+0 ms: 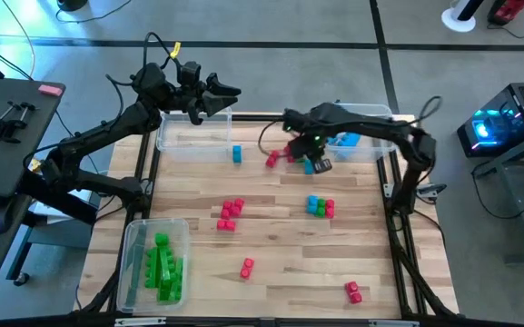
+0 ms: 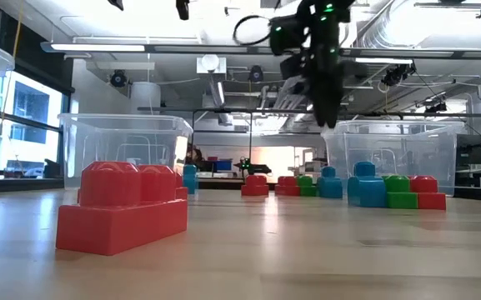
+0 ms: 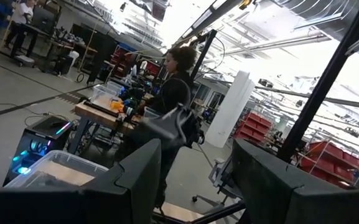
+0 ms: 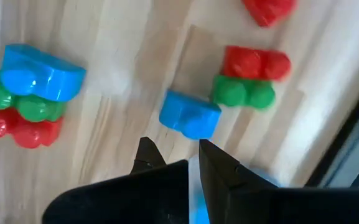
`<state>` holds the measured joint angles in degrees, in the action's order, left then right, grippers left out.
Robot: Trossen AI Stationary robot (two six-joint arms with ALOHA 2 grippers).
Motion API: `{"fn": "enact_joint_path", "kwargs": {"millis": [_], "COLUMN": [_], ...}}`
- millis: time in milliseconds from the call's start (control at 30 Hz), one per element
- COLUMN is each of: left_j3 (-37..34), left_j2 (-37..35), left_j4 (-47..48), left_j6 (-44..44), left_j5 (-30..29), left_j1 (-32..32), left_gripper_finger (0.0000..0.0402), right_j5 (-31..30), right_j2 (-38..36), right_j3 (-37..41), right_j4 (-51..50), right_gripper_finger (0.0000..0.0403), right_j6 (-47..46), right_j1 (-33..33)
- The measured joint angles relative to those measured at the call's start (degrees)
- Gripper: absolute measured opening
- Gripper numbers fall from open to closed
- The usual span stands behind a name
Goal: Sort blocks
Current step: Put the blue game piece into the top right transparent bin
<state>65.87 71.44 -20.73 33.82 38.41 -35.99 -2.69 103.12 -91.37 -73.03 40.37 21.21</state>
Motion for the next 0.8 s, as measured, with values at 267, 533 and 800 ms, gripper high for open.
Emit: {"fn": "enact_joint_path", "kwargs": {"millis": [267, 533, 800], "left_j3": [-0.02, -0.02, -0.02], "left_j2": [0.0, 0.0, 0.0], "left_j4": [-0.02, -0.04, -0.07], "left_j6": [-1.3, -1.09, -1.07], "left_j5": [0.01, -0.02, -0.02], "left_j1": [0.01, 0.01, 0.0], "left_gripper_finger": [0.0184, 0.0184, 0.0184], "right_j5": [4.35, -4.14, -11.9], "right_j2": [-7.96, -8.8, -8.75], "right_j3": [7.87, 16.18, 21.59], "right_j4": [0.88, 10.26, 11.6], "right_gripper_finger": [0.0, 0.0, 0.0039], "right_j6": [-57.75, -93.4, -102.33], "right_j1": [-0.15, -6.08, -7.56]}}
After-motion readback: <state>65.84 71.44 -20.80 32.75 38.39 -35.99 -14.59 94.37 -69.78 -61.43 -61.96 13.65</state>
